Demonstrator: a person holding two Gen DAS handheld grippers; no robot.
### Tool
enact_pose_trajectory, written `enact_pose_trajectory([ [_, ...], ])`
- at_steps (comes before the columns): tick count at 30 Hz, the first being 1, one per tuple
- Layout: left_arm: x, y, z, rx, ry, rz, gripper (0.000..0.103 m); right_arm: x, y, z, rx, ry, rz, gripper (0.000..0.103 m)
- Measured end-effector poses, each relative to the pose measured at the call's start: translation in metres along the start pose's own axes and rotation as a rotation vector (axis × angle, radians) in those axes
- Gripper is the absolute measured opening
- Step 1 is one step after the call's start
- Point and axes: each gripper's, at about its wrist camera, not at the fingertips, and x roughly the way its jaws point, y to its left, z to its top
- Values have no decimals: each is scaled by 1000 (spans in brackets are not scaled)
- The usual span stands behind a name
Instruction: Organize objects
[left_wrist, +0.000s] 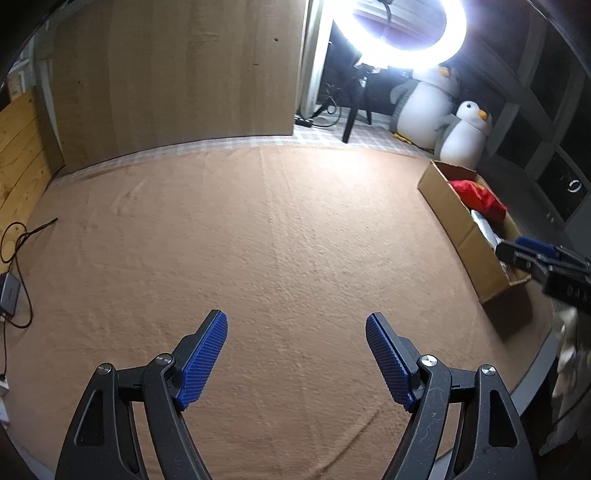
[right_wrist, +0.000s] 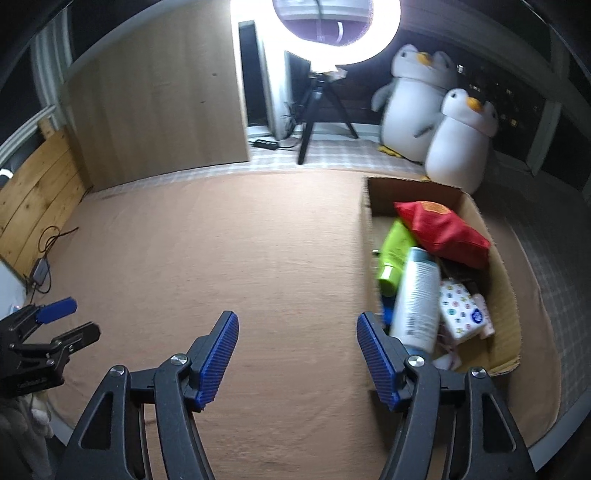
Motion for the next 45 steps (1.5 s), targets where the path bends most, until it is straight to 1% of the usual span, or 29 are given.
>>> enact_pose_trajectory([
  [3, -4, 3, 2, 0, -11, 10, 85, 0, 15, -2, -10, -9, -7, 69],
  [5, -7, 5, 4, 0, -15, 16, 85, 1, 24, -4, -18, -12, -13, 71],
  [9, -10, 7, 5, 6, -9, 48, 88, 5, 36, -6, -34, -5, -11, 71],
  [13, -16, 11, 6, 3, -20, 79, 88, 5, 42, -8, -26, -4, -11, 72],
  [16, -22, 14, 9, -7, -30, 101, 94, 3, 46, -8, -22, -8, -17, 72],
  [18, -27, 15, 9, -9, -41, 109, 95, -1, 49, -7, -25, -20, -19, 72],
  [24, -42, 15, 11, -3, -66, 129, 96, -8, 54, -4, -22, -45, -15, 74],
  [26, -45, 14, 12, 1, -71, 134, 96, -9, 54, -4, -18, -48, -13, 75],
  [31, -50, 14, 11, 1, -83, 142, 98, -10, 55, -4, -13, -53, -4, 76],
  [45, -43, 20, 9, -28, -71, 161, 100, -10, 59, -5, -19, -44, -7, 76],
])
